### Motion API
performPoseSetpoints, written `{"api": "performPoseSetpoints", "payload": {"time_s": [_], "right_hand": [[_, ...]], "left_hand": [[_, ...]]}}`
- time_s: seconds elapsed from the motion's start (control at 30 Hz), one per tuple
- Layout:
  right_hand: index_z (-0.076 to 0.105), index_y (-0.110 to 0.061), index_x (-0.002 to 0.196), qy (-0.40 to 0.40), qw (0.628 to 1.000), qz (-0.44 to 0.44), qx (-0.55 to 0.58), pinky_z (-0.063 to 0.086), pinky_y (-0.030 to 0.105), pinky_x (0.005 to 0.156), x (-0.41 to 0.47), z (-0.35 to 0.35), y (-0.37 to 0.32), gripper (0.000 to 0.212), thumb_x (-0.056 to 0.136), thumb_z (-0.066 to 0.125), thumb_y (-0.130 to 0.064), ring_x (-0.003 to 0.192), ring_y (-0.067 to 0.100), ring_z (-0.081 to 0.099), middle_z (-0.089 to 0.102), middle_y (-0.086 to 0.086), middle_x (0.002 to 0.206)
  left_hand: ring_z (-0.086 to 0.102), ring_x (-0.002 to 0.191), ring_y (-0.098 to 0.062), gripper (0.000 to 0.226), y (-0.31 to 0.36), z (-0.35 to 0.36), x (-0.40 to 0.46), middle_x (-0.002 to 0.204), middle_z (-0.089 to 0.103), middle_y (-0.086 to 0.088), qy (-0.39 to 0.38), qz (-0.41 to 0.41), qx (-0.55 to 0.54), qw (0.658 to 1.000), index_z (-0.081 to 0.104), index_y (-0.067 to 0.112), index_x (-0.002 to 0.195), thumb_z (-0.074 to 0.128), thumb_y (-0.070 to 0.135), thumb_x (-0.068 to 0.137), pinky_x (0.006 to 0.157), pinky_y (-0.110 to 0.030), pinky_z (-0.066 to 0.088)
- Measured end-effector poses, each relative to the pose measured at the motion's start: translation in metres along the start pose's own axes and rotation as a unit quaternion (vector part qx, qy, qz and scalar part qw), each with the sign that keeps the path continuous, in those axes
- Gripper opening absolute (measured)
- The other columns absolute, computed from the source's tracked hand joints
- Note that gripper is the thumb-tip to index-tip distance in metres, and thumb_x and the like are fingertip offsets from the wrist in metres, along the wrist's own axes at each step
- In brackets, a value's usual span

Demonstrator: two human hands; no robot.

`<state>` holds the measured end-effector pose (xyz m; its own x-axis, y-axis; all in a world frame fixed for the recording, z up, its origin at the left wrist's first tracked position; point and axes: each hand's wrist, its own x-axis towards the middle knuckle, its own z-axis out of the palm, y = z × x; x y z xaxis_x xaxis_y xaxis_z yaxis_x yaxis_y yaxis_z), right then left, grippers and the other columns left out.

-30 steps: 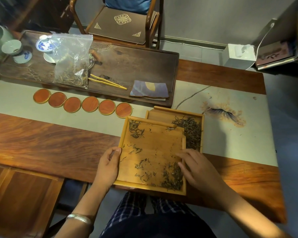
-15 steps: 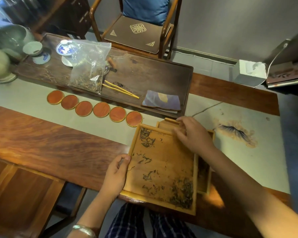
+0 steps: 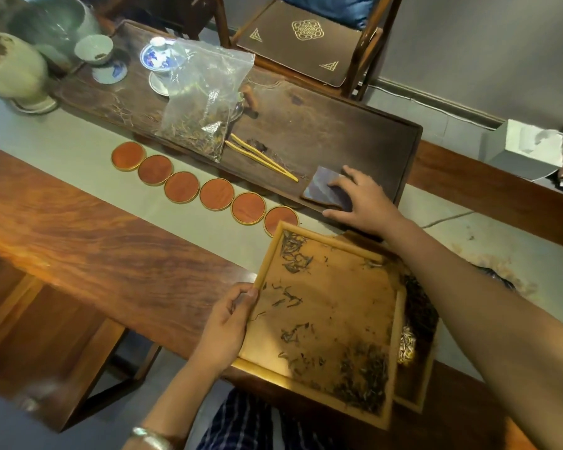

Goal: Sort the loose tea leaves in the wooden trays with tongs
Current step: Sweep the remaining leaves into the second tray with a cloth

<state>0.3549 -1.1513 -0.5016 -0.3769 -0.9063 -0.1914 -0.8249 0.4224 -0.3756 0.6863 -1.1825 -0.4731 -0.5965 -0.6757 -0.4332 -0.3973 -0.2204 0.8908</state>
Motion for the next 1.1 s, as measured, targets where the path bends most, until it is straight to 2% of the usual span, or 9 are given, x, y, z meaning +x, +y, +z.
{"api": "performPoseSetpoints", "payload": {"time_s": [0.1,0.23,0.4,0.53,0.7,0.8,0.87,0.97,1.1], "right_hand": [[0.047,-0.038,0.121,0.017,0.999,-0.013,0.048,0.031,0.042,0.105,0.004,0.003,0.005,0.042,0.083,0.063,-0.049,0.135,0.028,0.031,0.036,0.007,0.146],[0.055,-0.029,0.119,0.064,0.995,-0.043,0.070,0.035,0.028,0.089,0.002,0.005,0.009,0.033,0.087,0.062,-0.033,0.113,0.018,0.043,0.048,0.001,0.120],[0.064,-0.014,0.116,0.155,0.984,-0.013,0.088,0.045,0.031,0.075,-0.001,0.009,0.001,0.028,0.092,0.059,-0.028,0.092,0.019,0.050,0.051,0.005,0.100],[0.063,-0.007,0.119,0.203,0.970,0.017,0.133,0.047,0.027,0.073,-0.011,0.003,-0.007,0.030,0.092,0.059,-0.022,0.085,0.012,0.047,0.048,0.007,0.098],[0.062,-0.008,0.116,0.260,0.941,0.070,0.205,0.035,0.000,0.080,-0.053,-0.021,-0.026,0.027,0.092,0.058,-0.019,0.092,-0.003,0.040,0.045,0.001,0.107],[0.061,-0.019,0.103,0.284,0.910,0.143,0.265,0.036,-0.001,0.074,-0.095,-0.029,-0.050,0.018,0.087,0.059,-0.028,0.090,-0.006,0.044,0.046,-0.006,0.106],[0.058,-0.024,0.097,0.299,0.889,0.202,0.283,0.036,-0.001,0.068,-0.125,-0.024,-0.074,0.023,0.086,0.054,-0.044,0.089,-0.010,0.045,0.047,-0.008,0.099],[0.062,-0.026,0.100,0.297,0.877,0.227,0.301,0.034,-0.003,0.070,-0.158,-0.012,-0.113,0.031,0.090,0.049,-0.052,0.090,-0.013,0.046,0.050,-0.012,0.100],[0.057,-0.032,0.119,0.287,0.892,0.221,0.270,0.044,0.010,0.064,-0.163,-0.005,-0.143,0.029,0.095,0.046,-0.045,0.089,-0.002,0.051,0.046,-0.016,0.106]], "left_hand": [[0.065,0.073,0.001,0.024,-0.003,0.000,0.002,0.084,0.072,0.009,-0.003,-0.008,-0.007,1.000,0.068,0.013,0.097,0.045,0.018,0.100,0.062,-0.007,0.045],[0.065,0.076,-0.003,0.023,-0.005,0.000,0.005,0.086,0.072,0.005,-0.009,-0.020,-0.016,1.000,0.068,0.016,0.097,0.046,0.021,0.098,0.065,-0.010,0.047],[0.066,0.080,-0.001,0.024,-0.006,0.003,0.006,0.091,0.072,0.008,-0.010,-0.024,-0.025,0.999,0.067,0.016,0.102,0.046,0.026,0.096,0.066,-0.007,0.047],[0.067,0.081,-0.004,0.023,-0.003,0.006,0.005,0.091,0.073,0.005,-0.006,-0.020,-0.034,0.999,0.068,0.016,0.102,0.046,0.021,0.098,0.066,-0.008,0.047],[0.067,0.073,-0.003,0.022,0.008,0.014,0.002,0.085,0.073,0.004,-0.006,-0.010,-0.037,0.999,0.067,0.016,0.098,0.045,0.018,0.099,0.062,-0.009,0.048],[0.065,0.074,-0.004,0.022,0.013,0.023,-0.003,0.085,0.071,-0.001,0.005,0.013,-0.018,1.000,0.067,0.014,0.097,0.045,0.017,0.099,0.064,-0.009,0.047],[0.065,0.072,-0.003,0.023,0.015,0.031,-0.010,0.082,0.070,-0.002,0.007,0.013,-0.027,1.000,0.066,0.009,0.096,0.044,0.014,0.099,0.062,-0.009,0.047],[0.066,0.070,0.000,0.023,0.020,0.043,-0.018,0.081,0.072,0.007,-0.009,0.015,-0.026,1.000,0.065,0.008,0.095,0.043,0.015,0.100,0.059,-0.007,0.046],[0.065,0.065,0.000,0.023,0.027,0.058,-0.026,0.073,0.071,0.008,-0.028,0.049,-0.011,0.998,0.063,0.012,0.090,0.043,0.017,0.100,0.057,-0.008,0.046]]}}
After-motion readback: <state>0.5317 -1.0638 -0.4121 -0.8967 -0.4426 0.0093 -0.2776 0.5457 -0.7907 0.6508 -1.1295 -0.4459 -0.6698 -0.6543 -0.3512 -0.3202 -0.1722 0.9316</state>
